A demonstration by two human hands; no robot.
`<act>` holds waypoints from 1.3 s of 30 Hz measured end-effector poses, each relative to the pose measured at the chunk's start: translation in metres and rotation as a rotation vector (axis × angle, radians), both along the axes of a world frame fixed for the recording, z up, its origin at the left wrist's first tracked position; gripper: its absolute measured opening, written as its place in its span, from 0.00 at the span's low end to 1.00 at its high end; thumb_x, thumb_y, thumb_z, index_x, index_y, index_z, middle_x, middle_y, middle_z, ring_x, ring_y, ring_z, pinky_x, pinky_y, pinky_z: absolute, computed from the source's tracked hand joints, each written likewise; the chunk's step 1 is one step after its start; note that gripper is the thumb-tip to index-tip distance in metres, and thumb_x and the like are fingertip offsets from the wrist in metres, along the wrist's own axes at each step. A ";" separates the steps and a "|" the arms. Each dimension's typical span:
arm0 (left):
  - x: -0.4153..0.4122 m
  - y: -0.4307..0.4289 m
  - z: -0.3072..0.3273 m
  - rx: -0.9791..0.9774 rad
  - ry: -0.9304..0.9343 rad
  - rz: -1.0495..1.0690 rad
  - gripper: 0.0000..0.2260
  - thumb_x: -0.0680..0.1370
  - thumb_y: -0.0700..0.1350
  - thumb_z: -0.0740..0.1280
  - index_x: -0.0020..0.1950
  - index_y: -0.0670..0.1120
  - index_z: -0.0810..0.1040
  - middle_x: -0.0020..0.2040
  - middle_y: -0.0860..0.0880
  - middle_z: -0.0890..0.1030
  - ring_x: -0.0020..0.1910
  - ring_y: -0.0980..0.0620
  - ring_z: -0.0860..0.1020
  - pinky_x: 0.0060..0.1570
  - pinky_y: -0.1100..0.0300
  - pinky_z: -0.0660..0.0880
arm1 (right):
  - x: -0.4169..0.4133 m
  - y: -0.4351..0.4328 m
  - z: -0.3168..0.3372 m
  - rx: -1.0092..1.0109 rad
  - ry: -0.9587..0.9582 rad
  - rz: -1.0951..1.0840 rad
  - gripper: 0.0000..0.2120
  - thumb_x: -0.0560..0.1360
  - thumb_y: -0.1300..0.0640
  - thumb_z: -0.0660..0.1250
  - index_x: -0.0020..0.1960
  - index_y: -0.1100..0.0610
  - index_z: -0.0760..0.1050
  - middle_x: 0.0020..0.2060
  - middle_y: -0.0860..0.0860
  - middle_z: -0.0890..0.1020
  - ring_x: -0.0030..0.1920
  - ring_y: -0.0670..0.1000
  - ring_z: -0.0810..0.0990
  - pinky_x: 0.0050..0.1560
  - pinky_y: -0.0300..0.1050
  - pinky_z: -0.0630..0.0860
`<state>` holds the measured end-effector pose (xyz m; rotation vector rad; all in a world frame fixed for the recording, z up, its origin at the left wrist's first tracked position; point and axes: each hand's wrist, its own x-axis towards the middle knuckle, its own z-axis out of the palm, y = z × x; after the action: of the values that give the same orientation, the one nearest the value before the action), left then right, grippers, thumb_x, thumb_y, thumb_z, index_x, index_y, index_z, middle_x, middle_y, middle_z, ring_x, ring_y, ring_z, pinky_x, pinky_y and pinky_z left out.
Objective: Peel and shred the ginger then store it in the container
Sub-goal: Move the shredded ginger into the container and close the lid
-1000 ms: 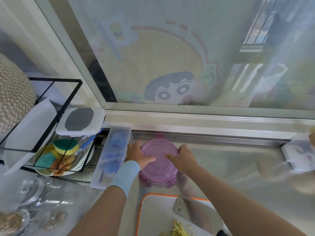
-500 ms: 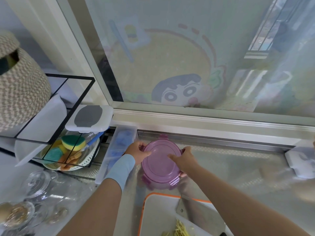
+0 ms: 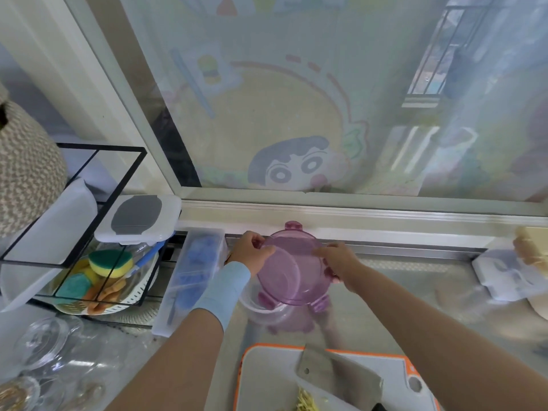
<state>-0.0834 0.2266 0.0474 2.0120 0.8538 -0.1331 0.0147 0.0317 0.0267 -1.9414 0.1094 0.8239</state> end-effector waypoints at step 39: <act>-0.175 -0.167 -0.067 0.264 0.130 -0.644 0.28 0.78 0.53 0.62 0.77 0.56 0.57 0.78 0.55 0.51 0.76 0.53 0.51 0.73 0.54 0.56 | -0.212 -0.188 -0.071 -0.843 -0.317 0.763 0.35 0.71 0.61 0.65 0.73 0.44 0.55 0.61 0.54 0.65 0.63 0.58 0.67 0.57 0.51 0.70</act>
<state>-0.2585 0.0599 -0.0197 2.4902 0.2771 -0.5409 -0.1977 -0.1565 -0.0439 -2.9595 -0.6033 1.0262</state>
